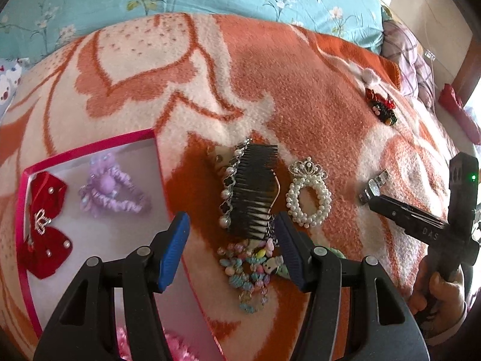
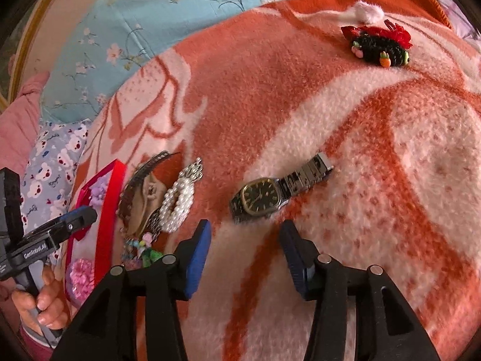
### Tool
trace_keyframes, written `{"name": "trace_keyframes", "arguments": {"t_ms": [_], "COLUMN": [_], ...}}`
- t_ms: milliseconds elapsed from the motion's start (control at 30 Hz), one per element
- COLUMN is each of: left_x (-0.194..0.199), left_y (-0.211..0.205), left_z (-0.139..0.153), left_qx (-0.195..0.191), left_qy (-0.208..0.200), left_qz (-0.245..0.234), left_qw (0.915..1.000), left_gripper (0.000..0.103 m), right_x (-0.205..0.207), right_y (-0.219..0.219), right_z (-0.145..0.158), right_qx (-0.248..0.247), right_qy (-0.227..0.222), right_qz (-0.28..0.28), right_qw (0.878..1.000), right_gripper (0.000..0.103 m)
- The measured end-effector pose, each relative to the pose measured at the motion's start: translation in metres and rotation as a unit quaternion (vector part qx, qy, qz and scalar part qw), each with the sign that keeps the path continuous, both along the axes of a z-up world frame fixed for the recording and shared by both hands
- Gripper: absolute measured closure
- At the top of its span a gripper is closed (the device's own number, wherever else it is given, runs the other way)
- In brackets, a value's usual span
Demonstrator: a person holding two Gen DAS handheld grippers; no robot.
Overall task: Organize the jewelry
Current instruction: 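Grasp the black comb clip with the left tool while the right tool grasps the wristwatch, then place the comb clip and wristwatch into the box and open both tools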
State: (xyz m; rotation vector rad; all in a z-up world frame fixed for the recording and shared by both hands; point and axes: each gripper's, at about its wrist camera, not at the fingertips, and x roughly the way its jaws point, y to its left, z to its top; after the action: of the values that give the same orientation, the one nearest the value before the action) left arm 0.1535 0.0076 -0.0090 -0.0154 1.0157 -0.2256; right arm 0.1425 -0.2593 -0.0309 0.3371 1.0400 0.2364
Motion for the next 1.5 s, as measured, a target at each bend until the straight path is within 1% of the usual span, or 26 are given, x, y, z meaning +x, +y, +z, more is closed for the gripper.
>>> {"name": "trace_keyframes", "arguments": {"t_ms": [200, 400, 533, 633, 700, 733, 833, 900, 933, 1067, 1233, 1500], "left_x": [0.017, 0.032, 0.039, 0.04, 0.041, 0.041, 0.039, 0.038, 0.036, 0.03, 0.021, -0.002], "left_y": [-0.009, -0.02, -0.026, -0.028, -0.027, -0.027, -0.026, -0.023, -0.022, -0.012, -0.003, 0.019], "left_z": [-0.012, -0.027, -0.038, -0.044, -0.045, -0.045, -0.043, -0.04, -0.038, -0.027, -0.011, 0.008], "left_qx": [0.008, 0.015, 0.018, 0.011, 0.001, -0.01, -0.009, -0.011, -0.013, -0.028, -0.04, -0.05], "left_qy": [0.012, 0.029, 0.044, 0.052, 0.052, 0.053, 0.045, 0.04, 0.036, 0.021, 0.003, -0.017], "left_qz": [-0.009, -0.02, -0.024, -0.029, -0.029, -0.032, -0.029, -0.027, -0.025, -0.017, -0.006, 0.018], "left_qw": [0.9999, 0.9993, 0.9986, 0.9982, 0.9982, 0.998, 0.9985, 0.9988, 0.999, 0.9992, 0.9992, 0.9985], "left_gripper": [0.045, 0.045, 0.045, 0.045, 0.051, 0.057, 0.059, 0.059, 0.059, 0.059, 0.059, 0.059], "right_x": [0.02, 0.041, 0.041, 0.035, 0.031, 0.03, 0.029, 0.029, 0.029, 0.027, 0.017, 0.004], "right_y": [0.0, 0.004, 0.005, 0.006, 0.008, 0.009, 0.013, 0.013, 0.012, 0.009, 0.011, 0.029], "right_z": [-0.003, -0.003, -0.004, -0.001, -0.002, -0.002, -0.004, -0.004, -0.004, -0.001, 0.009, 0.021], "right_qx": [-0.01, -0.039, -0.042, -0.047, -0.053, -0.057, -0.072, -0.077, -0.074, -0.06, -0.041, -0.026], "right_qy": [-0.009, -0.02, -0.02, -0.018, -0.019, -0.021, -0.025, -0.028, -0.028, -0.034, -0.05, -0.057], "right_qz": [-0.006, 0.011, 0.012, 0.01, 0.008, 0.007, 0.01, 0.01, 0.011, 0.011, 0.016, 0.046], "right_qw": [1.0, 0.999, 0.999, 0.999, 0.998, 0.998, 0.997, 0.997, 0.997, 0.998, 0.998, 0.997], "right_gripper": [0.054, 0.055, 0.054, 0.054, 0.054, 0.054, 0.054, 0.061, 0.064, 0.067, 0.068, 0.068]}}
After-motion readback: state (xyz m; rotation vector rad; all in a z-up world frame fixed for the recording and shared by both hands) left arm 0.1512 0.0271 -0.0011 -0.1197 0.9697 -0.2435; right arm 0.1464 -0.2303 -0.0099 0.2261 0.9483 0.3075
